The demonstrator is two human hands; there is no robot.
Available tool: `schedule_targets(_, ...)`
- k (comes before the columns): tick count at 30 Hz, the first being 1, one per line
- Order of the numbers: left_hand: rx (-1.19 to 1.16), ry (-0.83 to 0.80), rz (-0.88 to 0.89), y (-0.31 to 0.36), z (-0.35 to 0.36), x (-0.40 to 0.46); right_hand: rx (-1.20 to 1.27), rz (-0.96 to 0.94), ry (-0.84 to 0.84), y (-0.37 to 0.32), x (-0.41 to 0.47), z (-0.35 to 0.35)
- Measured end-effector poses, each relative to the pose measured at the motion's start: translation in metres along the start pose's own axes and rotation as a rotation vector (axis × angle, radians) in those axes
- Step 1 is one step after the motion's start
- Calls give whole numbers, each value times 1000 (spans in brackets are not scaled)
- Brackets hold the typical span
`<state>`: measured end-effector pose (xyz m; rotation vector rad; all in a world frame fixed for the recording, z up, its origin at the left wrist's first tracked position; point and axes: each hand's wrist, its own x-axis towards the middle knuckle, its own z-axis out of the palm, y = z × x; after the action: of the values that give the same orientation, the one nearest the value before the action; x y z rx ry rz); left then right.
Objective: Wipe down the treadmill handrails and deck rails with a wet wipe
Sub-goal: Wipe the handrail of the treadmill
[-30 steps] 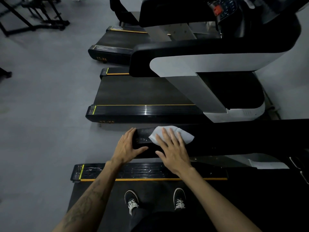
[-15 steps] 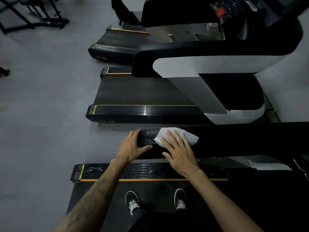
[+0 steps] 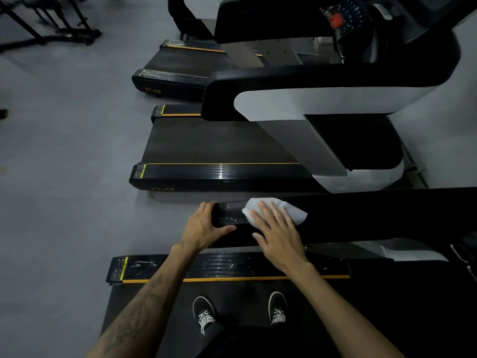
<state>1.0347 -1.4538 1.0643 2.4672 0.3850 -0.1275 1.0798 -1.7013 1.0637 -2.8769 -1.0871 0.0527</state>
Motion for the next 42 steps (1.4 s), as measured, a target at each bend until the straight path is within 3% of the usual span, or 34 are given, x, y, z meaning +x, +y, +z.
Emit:
schedule_targets(6, 13, 5, 5, 1, -2, 1, 74, 256, -66, -15, 41, -14)
schedule_targets(9, 19, 21, 22, 1, -1, 0, 59, 128, -137, -30, 49, -15)
schedule_targets(13, 8, 21, 21, 0, 0, -1, -7, -65, -85, 3, 24, -14)
schedule_targets(16, 3, 19, 21, 0, 0, -1, -23, 58, -79, 22, 18, -20)
schedule_targets(20, 7, 17, 17, 2, -1, -1, 38, 224, -154, -10, 48, -22)
schedule_targets(26, 25, 20, 12, 3, -2, -1, 28, -70, -156, -5, 42, -20)
schedule_targets(30, 9, 9, 2, 2, -2, -2, -4, 67, -114, 25, 35, -25)
schedule_targets(34, 10, 14, -3, 5, -3, -3, 31, 231, -206, -6, 70, -27)
schedule_targets(38, 17, 21, -6, 7, -4, -3, 107, 150, -309, -22, 95, -34)
schedule_targets(42, 1, 17, -1, 5, -4, -3, 264, 14, -239, -2, 77, -32)
